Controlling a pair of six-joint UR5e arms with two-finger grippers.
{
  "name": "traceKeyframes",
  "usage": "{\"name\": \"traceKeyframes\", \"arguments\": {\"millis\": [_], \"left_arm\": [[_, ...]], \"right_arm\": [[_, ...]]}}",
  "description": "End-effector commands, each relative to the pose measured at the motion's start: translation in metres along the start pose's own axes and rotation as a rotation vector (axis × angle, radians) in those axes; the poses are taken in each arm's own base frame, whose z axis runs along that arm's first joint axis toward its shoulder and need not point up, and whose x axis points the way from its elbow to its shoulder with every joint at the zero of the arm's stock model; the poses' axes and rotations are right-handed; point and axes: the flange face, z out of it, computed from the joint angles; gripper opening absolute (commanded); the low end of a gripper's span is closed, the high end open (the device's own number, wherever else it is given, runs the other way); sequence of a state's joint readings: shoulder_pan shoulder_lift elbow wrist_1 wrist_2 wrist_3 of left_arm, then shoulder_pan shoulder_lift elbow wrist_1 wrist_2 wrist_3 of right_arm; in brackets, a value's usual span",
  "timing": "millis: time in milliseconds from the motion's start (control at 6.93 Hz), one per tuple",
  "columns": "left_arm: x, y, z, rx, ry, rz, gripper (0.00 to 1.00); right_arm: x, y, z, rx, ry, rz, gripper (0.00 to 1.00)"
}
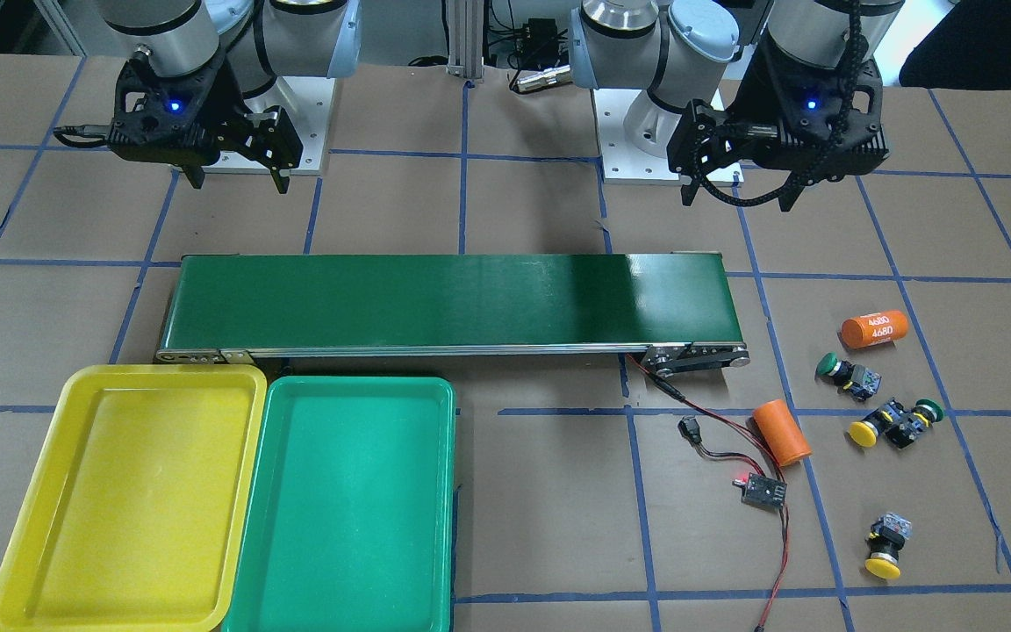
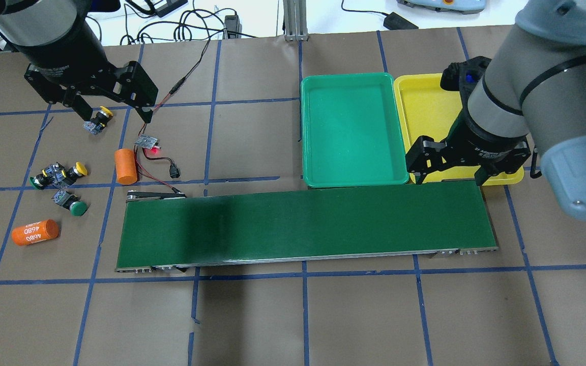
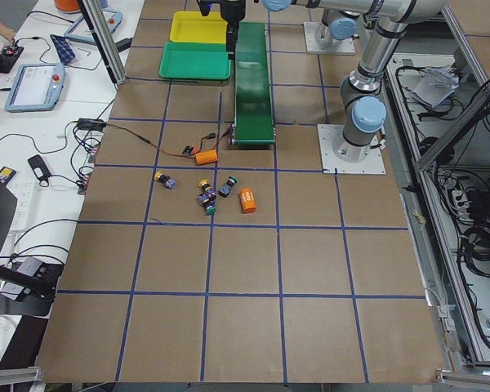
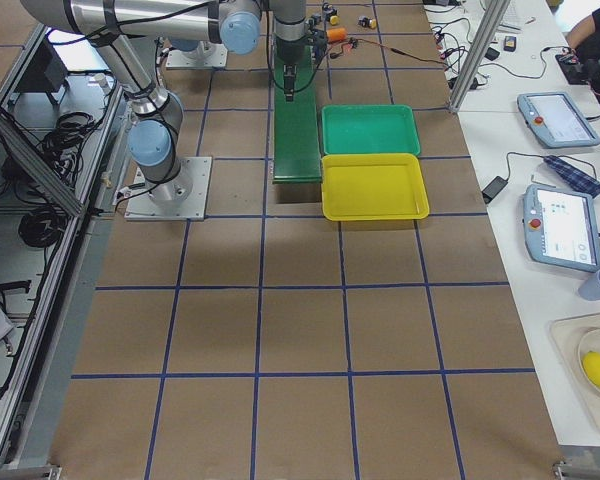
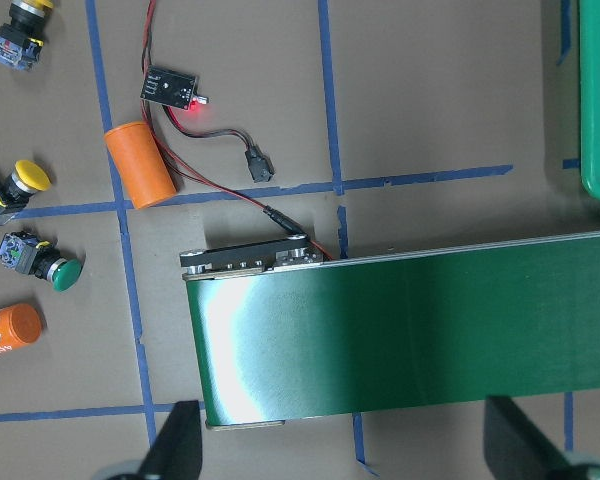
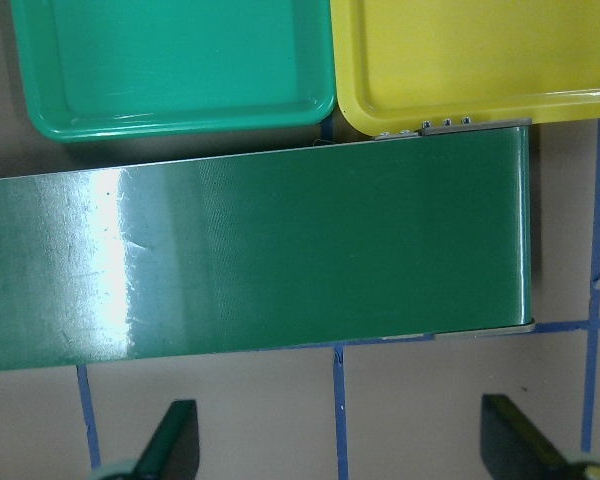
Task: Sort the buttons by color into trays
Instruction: 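Reach the left gripper down and grasp the small orange cylinder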
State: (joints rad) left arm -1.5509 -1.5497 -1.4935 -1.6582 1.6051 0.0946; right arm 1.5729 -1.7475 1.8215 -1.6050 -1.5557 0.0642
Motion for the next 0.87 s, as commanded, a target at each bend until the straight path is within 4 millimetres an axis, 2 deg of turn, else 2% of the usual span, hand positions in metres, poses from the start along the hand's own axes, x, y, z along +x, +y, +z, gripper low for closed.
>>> {"name": "traceKeyframes", "arguments": {"millis": [0, 144, 289, 433, 577, 721], "left_arm": [[0.001, 0.004, -0.003, 0.001, 0.0, 0.0, 1.0], [0.001, 0.007, 0.003, -0.015, 0.005, 0.003, 1.0], [-0.008, -0.005, 0.024, -0.047, 0.009, -0.009, 1.0], [-0.044, -0.041, 0.065, -0.054, 0.01, -0.074, 1.0], [-0.101, -0.082, 0.124, -0.047, 0.013, -0.151, 1.0], [-0.148, -0.105, 0.179, -0.061, 0.019, -0.171, 1.0]], "right_arm": [[0.001, -0.032, -0.007, -0.042, -0.006, 0.009, 1.0], [0.0, -0.036, -0.001, -0.053, -0.006, 0.009, 1.0], [0.0, -0.036, -0.001, -0.051, -0.005, 0.011, 1.0], [0.001, -0.034, 0.0, -0.054, -0.002, 0.014, 1.0], [0.002, -0.034, 0.0, -0.052, -0.001, 0.018, 1.0], [0.002, -0.033, 0.001, -0.055, 0.0, 0.019, 1.0]]}}
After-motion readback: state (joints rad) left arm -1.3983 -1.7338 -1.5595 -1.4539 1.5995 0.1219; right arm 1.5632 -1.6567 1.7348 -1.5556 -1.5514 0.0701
